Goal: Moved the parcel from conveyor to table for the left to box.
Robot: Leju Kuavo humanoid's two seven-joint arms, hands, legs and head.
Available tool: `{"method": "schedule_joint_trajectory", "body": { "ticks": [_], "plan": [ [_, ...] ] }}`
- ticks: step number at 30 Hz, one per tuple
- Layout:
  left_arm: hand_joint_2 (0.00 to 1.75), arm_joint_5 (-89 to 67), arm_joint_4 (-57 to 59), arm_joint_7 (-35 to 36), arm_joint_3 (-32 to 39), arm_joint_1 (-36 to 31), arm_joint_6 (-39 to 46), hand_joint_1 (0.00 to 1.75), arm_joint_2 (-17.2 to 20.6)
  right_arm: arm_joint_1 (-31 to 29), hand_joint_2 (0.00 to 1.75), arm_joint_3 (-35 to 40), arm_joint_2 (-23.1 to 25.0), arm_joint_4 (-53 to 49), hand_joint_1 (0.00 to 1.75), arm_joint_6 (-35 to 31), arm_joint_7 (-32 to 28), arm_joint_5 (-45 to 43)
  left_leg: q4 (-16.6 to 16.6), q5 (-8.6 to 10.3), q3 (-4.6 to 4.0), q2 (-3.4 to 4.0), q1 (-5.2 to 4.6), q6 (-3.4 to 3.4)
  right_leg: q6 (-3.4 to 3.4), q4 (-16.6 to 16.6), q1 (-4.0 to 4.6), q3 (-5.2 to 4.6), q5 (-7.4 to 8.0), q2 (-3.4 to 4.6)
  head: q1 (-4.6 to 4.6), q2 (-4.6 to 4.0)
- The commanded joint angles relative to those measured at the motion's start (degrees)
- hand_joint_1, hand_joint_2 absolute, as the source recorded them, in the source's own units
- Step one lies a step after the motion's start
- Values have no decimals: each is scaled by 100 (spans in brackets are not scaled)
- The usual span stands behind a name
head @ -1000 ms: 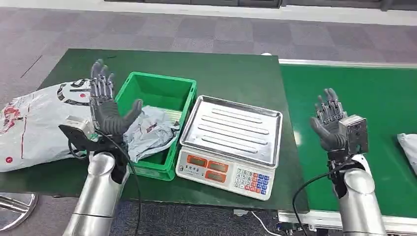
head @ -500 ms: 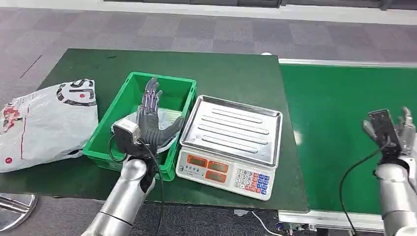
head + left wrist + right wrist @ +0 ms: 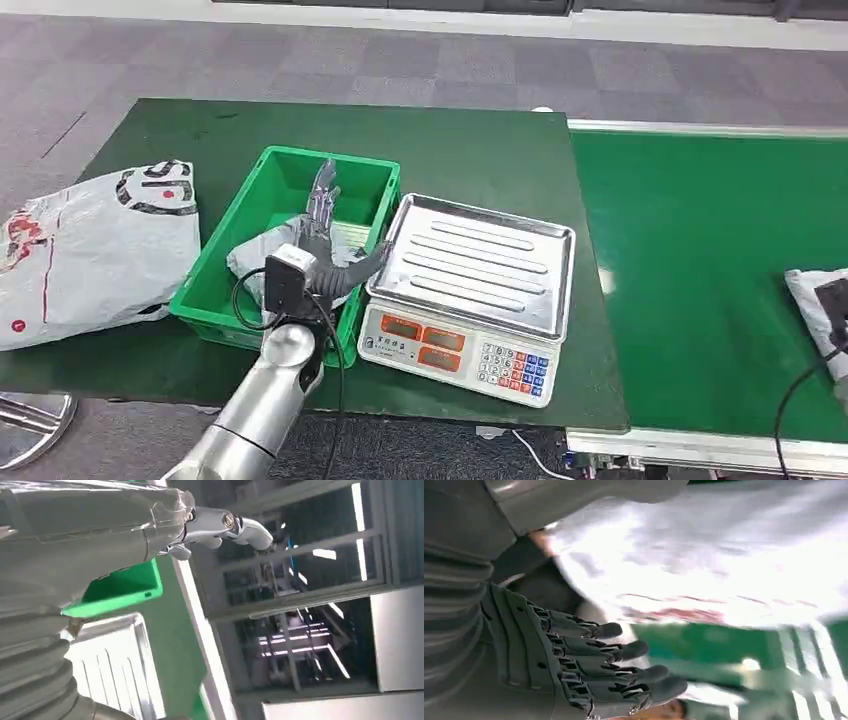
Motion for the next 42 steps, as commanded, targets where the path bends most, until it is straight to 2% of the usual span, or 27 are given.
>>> {"method": "schedule_joint_trajectory", "body": {
  "ticks": [1, 3, 5, 9, 18, 19, 21, 24, 25, 26, 27, 28, 29, 32, 33, 36, 37, 38, 40, 42],
  "plan": [
    [175, -118, 615, 26, -1110, -396, 425, 0, 364, -4, 175, 180, -67, 743, 0, 795, 537, 225, -4, -1, 14, -10, 9, -13, -3, -9, 6, 18, -1, 1, 0, 0],
    [175, -118, 615, 26, -1110, -396, 425, 0, 364, -4, 175, 180, -67, 743, 0, 795, 537, 225, -5, -3, 19, -5, 8, -16, -3, -9, 4, 21, -1, 8, 0, 0],
    [175, -22, 635, 26, -1127, -419, 459, 0, 386, 163, 175, 138, -41, 701, 0, 1148, 689, 276, -5, -4, 17, 2, 8, -15, -4, -11, 6, 19, 1, 15, 0, 0],
    [175, 16, 673, 26, -1089, -413, 517, 0, 417, 224, 175, 247, 64, 661, 0, 1439, 737, 454, -5, -4, 19, 2, 12, -15, -4, -13, 10, 20, 1, 16, 0, 0],
    [175, 6, 651, 26, -1070, -376, 587, 0, 442, 135, 175, 349, 131, 577, 0, 1544, 752, 613, -10, -6, 31, 11, 12, -22, -5, -18, 8, 29, 3, 32, 0, 0],
    [175, 4, 635, 26, -1050, -348, 635, 0, 463, 74, 175, 319, 234, 462, 0, 1370, 585, 616, -8, -5, 24, 17, 10, -18, -4, -15, 6, 21, 4, 33, 0, 0],
    [175, -9, 517, 26, -978, -222, 698, 0, 565, -283, 175, 97, 656, 118, 0, 494, -668, 373, -8, -6, 23, 26, 9, -17, -5, -14, 6, 19, 6, 41, 0, 0],
    [175, -221, 431, 26, -1032, -107, 820, 0, 655, -704, 175, -114, 1152, -339, 0, -440, -1798, 152, -15, -13, 33, 106, 6, -24, -8, -16, 4, 10, 25, 126, 2, 0],
    [175, -261, 446, 26, -1095, -117, 895, 0, 645, -645, 175, -214, 1251, -658, 0, -742, -2293, -13, -10, -10, 14, 90, 5, -17, -7, -9, 5, 2, 22, 101, 0, 0],
    [175, -272, 461, 26, -1167, -145, 937, 0, 621, -541, 175, -287, 1326, -1029, 0, -990, -2765, -180, -16, -15, 21, 113, 4, -28, -9, -9, 3, 9, 26, 134, 0, 0],
    [175, -254, 495, 26, -1179, -167, 920, 0, 601, -472, 175, -346, 1378, -1240, 0, -1081, -3052, -329, -13, -8, 17, 85, 6, -20, -10, -9, 8, 1, 23, 98, 0, 0],
    [175, -200, 548, 26, -1186, -209, 863, 0, 563, -263, 175, -452, 1481, -1742, 0, -1283, -3602, -620, -13, -7, 26, 93, 8, -28, -11, -8, 7, 3, 23, 109, 0, 0],
    [175, -208, 644, 26, -1219, -279, 850, 0, 517, 24, 175, -526, 1576, -2293, 0, -1470, -3910, -811, -11, 0, 23, 78, 10, -24, -10, -6, 9, 0, 20, 94, 0, 0],
    [175, -296, 777, 26, -1405, -414, 1041, 0, 477, 475, 175, -526, 1734, -3244, 0, -1651, -4113, -927, -15, 15, 25, 23, 18, -18, -9, -13, 16, 19, 11, 35, -2, 0],
    [175, -300, 789, 26, -1422, -428, 1053, 0, 476, 494, 175, -525, 1744, -3280, 0, -1709, -4088, -887, -12, 20, 15, 5, 13, -13, -6, -8, 11, 11, 10, 13, -2, 0],
    [175, -303, 809, 26, -1497, -461, 1131, 0, 509, 300, 175, -353, 1593, -2722, 0, -1635, -3365, -231, -10, 19, 18, -13, 17, -19, -9, -6, 15, 22, 3, -4, 0, 0],
    [175, -285, 824, 26, -1516, -473, 1148, 0, 522, 46, 175, -256, 1430, -2099, 0, -1416, -2478, 351, -6, 20, 12, -11, 15, -15, -8, -3, 14, 15, 4, -6, 0, 0],
    [175, -293, 876, 26, -1524, -487, 1126, 0, 521, -190, 175, -225, 1241, -1388, 0, -723, -1417, 682, -8, 17, 20, -7, 15, -20, -8, -6, 13, 22, 5, 6, 0, 0],
    [175, -279, 931, 26, -1558, -519, 1081, 0, 503, -232, 175, -179, 931, -749, 0, -134, -627, 972, -7, 18, 20, -17, 17, -21, -6, -8, 14, 26, 5, 0, 0, 0],
    [175, -275, 932, 26, -1566, -522, 1068, 0, 501, -191, 175, -198, 858, -633, 0, -193, -513, 1030, -6, 19, 17, -27, 17, -20, -4, -9, 13, 27, 4, -11, 0, 0]
  ]
}}
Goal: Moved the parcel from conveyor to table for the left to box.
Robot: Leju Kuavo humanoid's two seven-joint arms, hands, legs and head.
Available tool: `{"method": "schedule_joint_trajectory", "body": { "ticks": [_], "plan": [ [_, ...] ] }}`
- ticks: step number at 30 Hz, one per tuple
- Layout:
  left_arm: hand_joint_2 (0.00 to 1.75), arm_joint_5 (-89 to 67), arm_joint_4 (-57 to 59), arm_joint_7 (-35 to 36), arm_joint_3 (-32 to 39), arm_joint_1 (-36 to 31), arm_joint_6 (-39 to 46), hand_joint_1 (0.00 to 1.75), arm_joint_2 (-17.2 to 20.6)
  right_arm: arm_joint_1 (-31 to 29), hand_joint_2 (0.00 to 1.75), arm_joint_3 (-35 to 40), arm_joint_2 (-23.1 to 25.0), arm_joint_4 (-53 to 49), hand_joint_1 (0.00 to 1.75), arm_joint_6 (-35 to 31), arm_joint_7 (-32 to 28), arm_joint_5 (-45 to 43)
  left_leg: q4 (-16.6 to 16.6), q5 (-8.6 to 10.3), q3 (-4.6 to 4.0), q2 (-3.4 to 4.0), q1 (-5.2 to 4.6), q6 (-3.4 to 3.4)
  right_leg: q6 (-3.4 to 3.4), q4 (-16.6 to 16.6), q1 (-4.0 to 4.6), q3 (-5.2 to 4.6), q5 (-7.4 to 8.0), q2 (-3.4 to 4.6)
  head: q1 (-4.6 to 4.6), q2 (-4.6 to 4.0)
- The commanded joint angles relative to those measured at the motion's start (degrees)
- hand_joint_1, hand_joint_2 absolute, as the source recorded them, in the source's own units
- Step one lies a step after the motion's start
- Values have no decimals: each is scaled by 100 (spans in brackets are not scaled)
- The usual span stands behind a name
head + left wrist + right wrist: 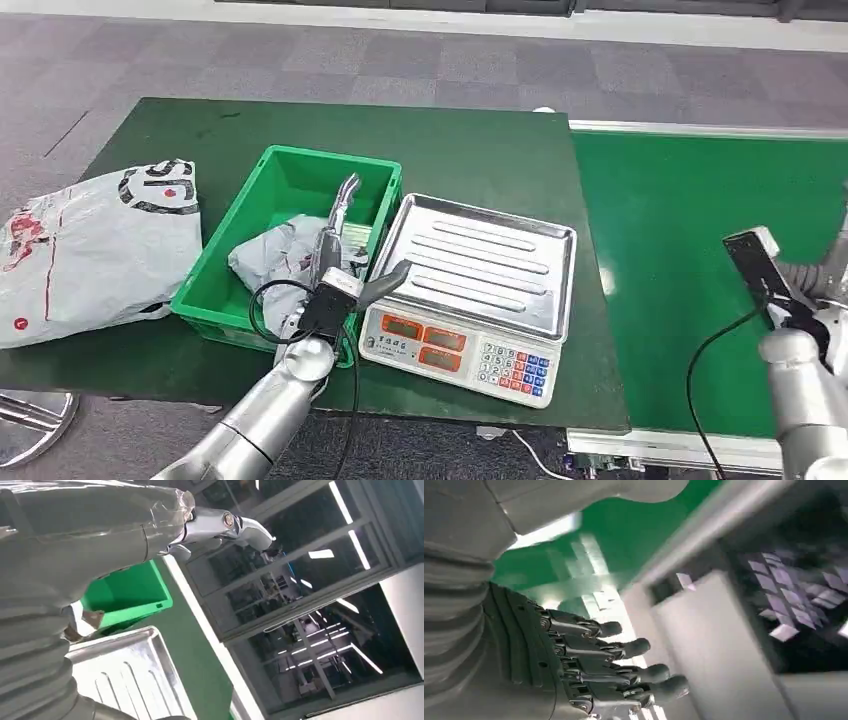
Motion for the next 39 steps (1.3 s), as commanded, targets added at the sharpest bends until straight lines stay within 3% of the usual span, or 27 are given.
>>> {"method": "schedule_joint_trajectory", "body": {
  "ticks": [1, 5, 6, 11, 12, 24, 25, 26, 35, 39],
  "plan": [
    [175, 14, 482, 28, -522, -324, -39, 0, 197, -435, 175, -198, -315, 1706, 0, 1156, 2158, 877, -2, -1, 18, -11, 10, -14, 0, -11, 7, 27, 4, 8, 0, 0],
    [175, 37, 400, 28, -542, -294, -58, 0, 199, -412, 175, -287, -450, 2063, 0, 1330, 2421, 894, -2, 0, 14, -13, 7, -11, 1, -8, 4, 22, 2, 2, 0, 0],
    [175, -15, 591, 28, -660, -378, 21, 0, 141, -104, 175, -561, -883, 2768, 0, 2098, 3173, 917, -4, 1, 16, -37, 7, -4, 4, -17, 2, 29, -1, -22, -2, 0],
    [175, 17, 376, 28, -713, -327, 113, 0, 241, -194, 175, -430, -940, 2893, 0, 2763, 3323, 1098, -1, -8, 13, -23, -7, 2, 8, -12, -9, 23, 1, -3, 0, 0],
    [175, 27, 330, 28, -756, -324, 140, 0, 264, -171, 175, -313, -1003, 3016, 0, 3429, 3478, 1221, 2, -9, 2, -17, -10, 7, 10, -6, -10, 10, 3, -2, 0, 0],
    [175, 5, 417, 28, -770, -333, 245, 0, 277, 47, 175, -315, -627, 2900, 0, 3928, 3340, 1192, -6, -13, 19, 7, -1, -3, 7, -20, -2, 23, 7, 25, 0, 0],
    [175, 11, 401, 28, -750, -312, 285, 0, 298, 14, 175, -267, -545, 2838, 40, 3907, 3277, 1234, -1, -12, 7, 6, -2, 4, 8, -14, -1, 14, 6, 17, 0, 0],
    [175, 11, 401, 28, -750, -312, 285, 0, 298, 14, 175, -267, -545, 2838, 175, 3907, 3277, 1234, -5, -14, 18, 17, 2, -3, 6, -22, 1, 22, 9, 33, 0, 0],
    [175, 12, 295, 28, -676, -211, 370, 0, 393, -291, 175, -178, -344, 2667, 175, 3734, 2969, 1284, -8, -15, 23, 40, -1, -5, 5, -19, -2, 21, 14, 59, 0, 0],
    [175, 14, 224, 28, -634, -153, 455, 0, 428, -512, 175, -243, -179, 2484, 175, 3270, 2528, 1167, -7, -14, 20, 39, -2, -5, 5, -17, -2, 19, 14, 59, 0, 0]
  ]
}}
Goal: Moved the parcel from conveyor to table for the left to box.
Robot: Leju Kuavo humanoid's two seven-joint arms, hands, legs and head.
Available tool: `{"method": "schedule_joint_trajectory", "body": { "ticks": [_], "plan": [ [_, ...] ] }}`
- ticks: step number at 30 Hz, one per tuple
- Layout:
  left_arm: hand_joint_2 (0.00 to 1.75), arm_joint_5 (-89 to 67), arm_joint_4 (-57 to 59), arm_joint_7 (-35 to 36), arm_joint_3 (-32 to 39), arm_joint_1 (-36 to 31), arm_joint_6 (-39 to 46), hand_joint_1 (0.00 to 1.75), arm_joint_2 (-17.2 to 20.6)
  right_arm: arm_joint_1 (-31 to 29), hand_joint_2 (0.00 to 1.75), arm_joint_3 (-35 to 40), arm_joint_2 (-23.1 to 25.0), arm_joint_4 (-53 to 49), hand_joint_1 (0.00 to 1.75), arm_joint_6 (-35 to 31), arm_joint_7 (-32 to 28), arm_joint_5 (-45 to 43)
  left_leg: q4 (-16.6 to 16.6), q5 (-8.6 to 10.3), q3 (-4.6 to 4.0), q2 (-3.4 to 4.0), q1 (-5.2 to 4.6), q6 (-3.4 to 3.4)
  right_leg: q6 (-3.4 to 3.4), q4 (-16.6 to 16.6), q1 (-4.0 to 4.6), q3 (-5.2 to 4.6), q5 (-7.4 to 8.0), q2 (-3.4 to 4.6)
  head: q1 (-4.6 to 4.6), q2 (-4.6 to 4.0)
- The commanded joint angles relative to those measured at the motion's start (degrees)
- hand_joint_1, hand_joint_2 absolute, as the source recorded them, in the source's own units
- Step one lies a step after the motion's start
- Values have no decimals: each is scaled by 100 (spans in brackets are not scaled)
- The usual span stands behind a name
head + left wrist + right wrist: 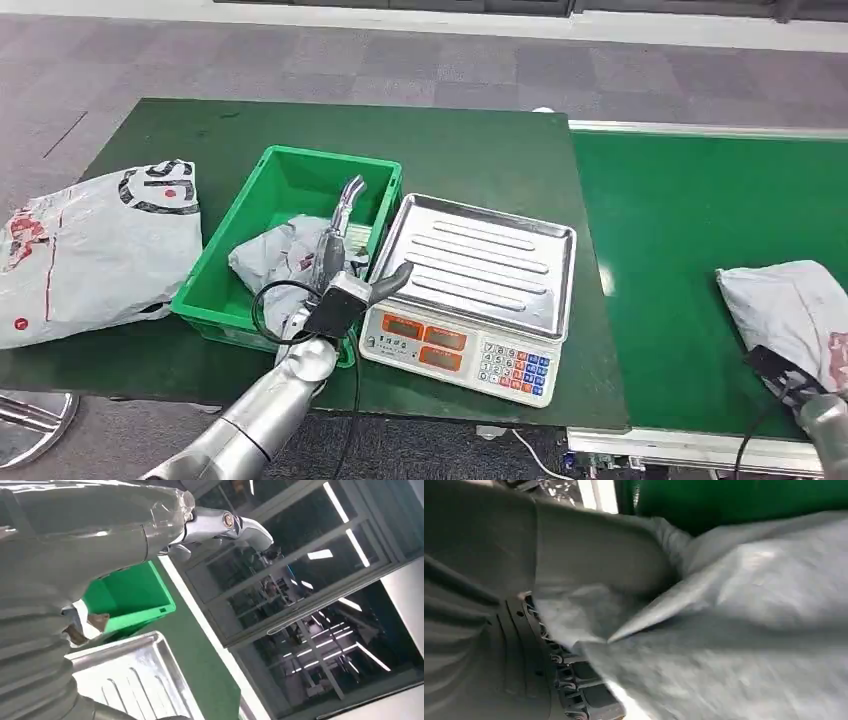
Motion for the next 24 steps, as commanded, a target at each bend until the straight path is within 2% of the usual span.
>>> {"method": "schedule_joint_trajectory", "body": {
  "ticks": [1, 2, 6, 7, 9, 10, 13, 14, 16, 18, 19, 24],
  "plan": [
    [175, 1, -22, 30, -314, 6, 160, 0, 363, -604, 175, -222, 729, -279, 175, -977, -911, -298, -4, -6, 17, 30, 8, -16, -5, -8, 4, 9, 7, 43, 0, 0],
    [175, 1, -22, 30, -314, 6, 160, 0, 363, -604, 175, -222, 729, -279, 175, -977, -911, -298, -8, -8, 27, 44, 10, -24, -7, -14, 5, 14, 11, 64, 0, 0],
    [175, -55, -242, 30, -236, 145, 462, 0, 397, -855, 175, -687, 1120, -909, 175, -1973, -2169, -1067, -4, -6, 13, 52, 2, -16, -5, -2, 0, -3, 12, 63, 0, 0],
    [175, -14, -348, 30, -202, 182, 601, 0, 391, -741, 175, -919, 1264, -1441, 175, -2100, -2849, -1646, -4, -10, 21, 69, 5, -24, -8, -3, 2, 1, 15, 87, 0, 0],
    [175, 25, -371, 30, -182, 182, 628, 0, 373, -664, 175, -965, 1328, -1818, 175, -2139, -3021, -1858, -4, -1, 10, 41, 3, -18, -6, 0, 1, -5, 10, 56, 0, 0],
    [175, 68, -374, 30, -146, 161, 665, 0, 328, -418, 175, -1031, 1430, -2499, 175, -2269, -3549, -2277, -3, -3, 15, 44, 6, -25, -8, -1, 3, 0, 9, 63, 0, 0],
    [175, 125, -402, 30, -130, 139, 669, 0, 279, 52, 175, -974, 1577, -3789, 175, -2230, -3794, -2745, -4, 7, 6, 12, 5, -18, -6, 1, 1, -3, 5, 21, 0, 0],
    [175, 157, -443, 30, -132, 141, 676, 0, 281, 241, 175, -857, 1625, -4369, 175, -2243, -4199, -3127, -5, 6, 10, 12, 7, -21, -7, 0, 2, 0, 5, 25, -2, 0],
    [175, 161, -425, 30, -149, 108, 675, 0, 253, 417, 175, -654, 1682, -5009, 175, -2330, -4397, -3324, -5, 10, 0, -12, 4, -21, -7, 3, 0, -4, 0, -1, -2, 0],
    [175, 166, -436, 30, -177, 94, 692, 0, 236, 511, 175, -416, 1761, -5422, 175, -2361, -4619, -3438, -4, 8, 2, -6, 4, -22, -7, 4, -1, -4, -1, 7, -2, 0],
    [175, 194, -480, 30, -206, 85, 734, 0, 240, 617, 175, -32, 1764, -5747, 175, -2431, -4742, -3425, -2, 1, 12, -5, 8, -30, -9, 4, 1, 7, -6, 15, 0, 0],
    [175, 297, -620, 30, -183, 67, 760, 0, 252, 539, 175, 1283, 1855, -5792, 175, -2448, -4723, -2745, -3, 3, -1, 6, 9, -25, -11, 2, 5, -6, -1, 21, 0, 0]
  ]
}}
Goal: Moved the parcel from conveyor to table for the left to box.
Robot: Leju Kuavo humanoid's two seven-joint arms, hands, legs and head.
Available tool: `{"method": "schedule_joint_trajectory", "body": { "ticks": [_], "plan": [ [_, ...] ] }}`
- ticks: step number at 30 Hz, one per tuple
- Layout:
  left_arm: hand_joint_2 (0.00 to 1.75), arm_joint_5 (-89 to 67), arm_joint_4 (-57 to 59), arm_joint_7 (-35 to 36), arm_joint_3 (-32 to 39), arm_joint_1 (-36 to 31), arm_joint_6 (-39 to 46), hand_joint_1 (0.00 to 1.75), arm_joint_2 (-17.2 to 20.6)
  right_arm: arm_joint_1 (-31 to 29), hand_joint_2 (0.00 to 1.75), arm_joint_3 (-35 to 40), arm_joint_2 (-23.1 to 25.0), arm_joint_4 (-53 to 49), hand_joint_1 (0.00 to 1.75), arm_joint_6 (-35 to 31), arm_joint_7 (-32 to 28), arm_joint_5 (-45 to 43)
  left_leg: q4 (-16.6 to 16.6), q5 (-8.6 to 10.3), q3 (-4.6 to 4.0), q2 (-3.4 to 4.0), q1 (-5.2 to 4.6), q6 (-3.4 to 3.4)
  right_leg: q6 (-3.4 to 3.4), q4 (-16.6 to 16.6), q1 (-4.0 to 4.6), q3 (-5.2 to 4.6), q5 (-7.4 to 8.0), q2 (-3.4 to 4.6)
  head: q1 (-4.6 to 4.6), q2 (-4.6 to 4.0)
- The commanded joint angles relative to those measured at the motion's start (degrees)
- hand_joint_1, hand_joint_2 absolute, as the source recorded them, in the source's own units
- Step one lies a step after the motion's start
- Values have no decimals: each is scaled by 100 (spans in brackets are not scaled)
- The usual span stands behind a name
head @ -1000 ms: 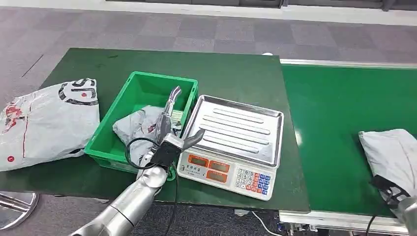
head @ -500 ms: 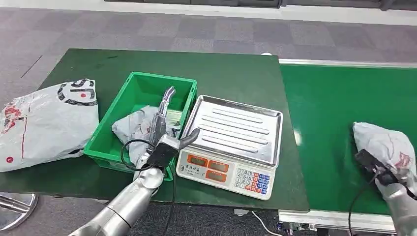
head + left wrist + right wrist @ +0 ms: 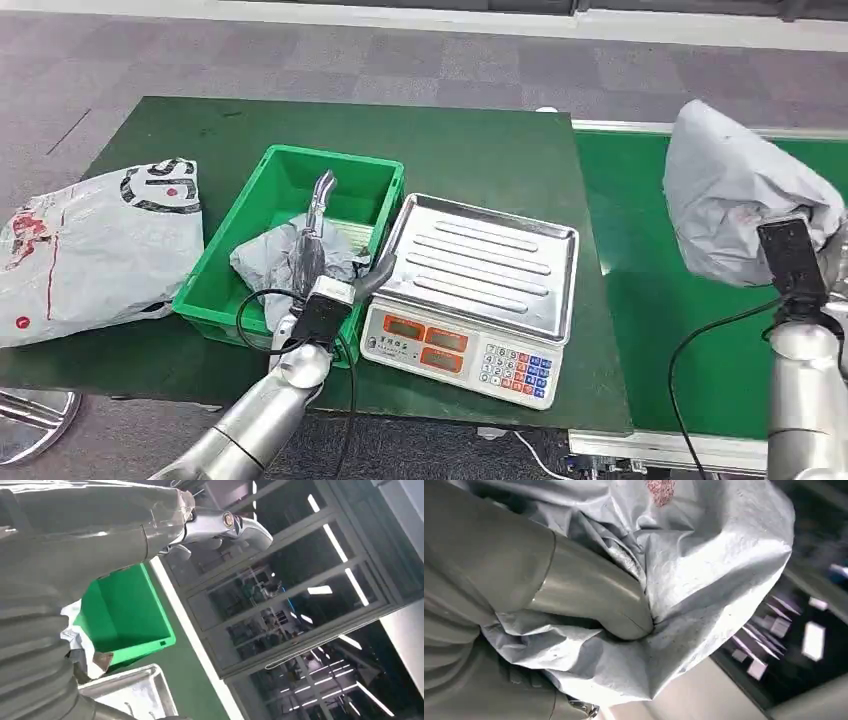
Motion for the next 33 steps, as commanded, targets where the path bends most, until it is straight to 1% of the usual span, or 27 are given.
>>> {"method": "schedule_joint_trajectory", "body": {
  "ticks": [1, 2, 4, 6, 8, 9, 10, 11, 12, 13, 14, 15, 16, 17, 18, 19, 20, 21, 22, 23, 24, 25, 26, 27, 31, 32, 33],
  "plan": [
    [175, 153, -89, 30, -179, -179, 60, 0, 125, 40, 175, 2012, 527, -1362, 175, 4, -27, 880, 1, -16, 27, 56, 11, -25, -8, -5, 6, 10, 7, 76, 0, 0],
    [175, 158, -87, 30, -171, -185, 58, 0, 122, -8, 175, 2190, 571, -1288, 175, 10, 11, 1011, 0, -11, 18, 49, 7, -20, -5, -4, 4, 2, 8, 64, 0, 0],
    [175, 158, -87, 30, -171, -185, 58, 0, 122, -8, 175, 2190, 571, -1288, 175, 10, 11, 1011, -1, -12, 23, 69, 11, -26, -7, -6, 6, 2, 11, 86, 0, 0],
    [175, 158, -87, 30, -171, -185, 58, 0, 122, -8, 175, 2190, 571, -1288, 175, 10, 11, 1011, -1, -8, 19, 52, 10, -24, -7, -4, 6, 0, 8, 65, 0, 0],
    [175, 173, -118, 30, -138, -178, 12, 0, 117, -267, 175, 2826, 658, -805, 175, 421, 240, 1280, -1, -5, 22, 53, 9, -22, -7, -4, 4, -1, 8, 64, -2, 0],
    [175, 167, -119, 30, -137, -182, -9, 0, 116, -472, 175, 3300, 735, -378, 175, 662, 471, 1575, -3, -6, 28, 59, 12, -26, -7, -7, 5, 4, 10, 75, -2, 0],
    [175, 160, -116, 30, -132, -185, -14, 0, 109, -593, 175, 3573, 811, -82, 175, 811, 598, 1709, -5, -10, 40, 83, 16, -31, -9, -14, 8, 11, 15, 105, 0, 0],
    [175, 173, -103, 30, -129, -207, -44, 0, 91, -733, 175, 3978, 867, 296, 175, 1067, 732, 1955, -7, -11, 45, 80, 19, -31, -8, -18, 11, 20, 15, 107, 0, 0],
    [175, 198, -90, 30, -120, -214, -63, 0, 66, -858, 175, 4260, 972, 759, 175, 1325, 906, 2009, -13, -13, 58, 84, 24, -40, -10, -27, 13, 32, 17, 118, 0, 0],
    [175, 209, -73, 30, -115, -218, -97, 0, 51, -986, 175, 4496, 1123, 1335, 175, 1404, 1008, 1939, -6, -15, 47, 120, 21, -26, -8, -19, 16, 17, 25, 139, 0, 0],
    [175, 199, -65, 30, -122, -230, -89, 0, 31, -946, 175, 4545, 1134, 1444, 175, 1396, 993, 1931, -9, -13, 50, 116, 21, -25, -11, -21, 15, 19, 27, 135, 0, 0],
    [175, 233, -85, 30, -105, -227, -113, 0, -7, -1087, 175, 4615, 1217, 1947, 175, 1454, 889, 1666, -12, -12, 45, 101, 22, -28, -13, -19, 17, 23, 24, 123, 0, 0],
    [175, 240, -125, 30, -105, -208, -123, 0, -3, -1135, 175, 4665, 1214, 2200, 175, 1419, 748, 1523, -20, -9, 56, 104, 28, -34, -15, -31, 24, 33, 29, 125, -2, 0],
    [175, 243, -144, 30, -112, -203, -119, 0, -24, -1188, 175, 4706, 1218, 2448, 175, 1562, 545, 1223, -21, -6, 63, 96, 33, -39, -17, -32, 26, 36, 28, 118, -2, 0],
    [175, 251, -143, 30, -113, -206, -134, 0, -34, -1172, 175, 4697, 1222, 2505, 175, 1671, 446, 1061, -21, -3, 67, 95, 32, -43, -20, -28, 24, 33, 27, 121, -2, 0],
    [175, 251, -124, 30, -111, -216, -128, 0, -47, -1134, 175, 4671, 1232, 2543, 175, 1779, 395, 945, -10, -2, 49, 69, 25, -34, -17, -12, 19, 24, 16, 87, -2, 0],
    [175, 253, -79, 30, -103, -245, -106, 0, -84, -1055, 175, 4669, 1235, 2615, 175, 2177, 274, 665, -11, -2, 49, 62, 27, -37, -18, -13, 20, 24, 17, 84, -2, 0],
    [175, 253, -79, 30, -103, -245, -106, 0, -84, -1055, 175, 4669, 1235, 2615, 175, 2177, 274, 665, -5, 1, 34, 49, 23, -28, -15, -8, 19, 14, 15, 60, -2, 0],
    [175, 263, -51, 30, -98, -267, -111, 0, -104, -987, 175, 4679, 1237, 2640, 175, 2340, 240, 564, -10, 3, 46, 41, 27, -34, -15, -17, 21, 28, 15, 58, -2, 0],
    [175, 263, -51, 30, -98, -267, -111, 0, -104, -987, 175, 4679, 1237, 2640, 175, 2340, 240, 564, -7, 1, 47, 45, 30, -31, -15, -15, 22, 31, 14, 61, 0, 0],
    [175, 278, -26, 30, -89, -285, -129, 0, -116, -967, 175, 4689, 1243, 2665, 175, 2558, 248, 455, -5, 0, 47, 49, 33, -31, -15, -16, 25, 32, 16, 65, 0, 0],
    [175, 295, -18, 30, -56, -284, -136, 0, -128, -932, 175, 4819, 1175, 2596, 175, 2975, 328, 291, -6, 2, 43, 52, 26, -27, -15, -9, 20, 24, 14, 61, -2, 0],
    [175, 324, -1, 30, -20, -298, -158, 0, -148, -890, 175, 4860, 1154, 2576, 26, 3200, 359, 140, -4, 2, 44, 50, 29, -27, -17, -11, 23, 25, 15, 61, -2, 0],
    [175, 313, -33, 30, 30, -278, -126, 0, -146, -890, 175, 4912, 1117, 2469, 0, 3249, 309, -27, -11, 2, 54, 53, 33, -36, -18, -20, 24, 34, 20, 73, 0, 0],
    [175, 298, -171, 30, 136, -174, -105, 0, -80, -973, 175, 4537, 1088, 2006, 0, 3289, -78, -943, -11, 2, 77, 64, 32, -39, -23, -19, 23, 48, 23, 83, -2, 0],
    [175, 291, -199, 30, 171, -155, -82, 0, -72, -921, 175, 4411, 1031, 1718, 0, 3102, -210, -1186, -3, -5, 84, 67, 24, -29, -21, -7, 17, 53, 14, 76, -2, 0],
    [175, 288, -200, 30, 198, -157, -54, 0, -74, -898, 175, 4336, 999, 1527, 0, 2865, -248, -1268, -9, 2, 81, 61, 27, -38, -23, -12, 19, 50, 21, 79, -2, 0]
  ]
}}
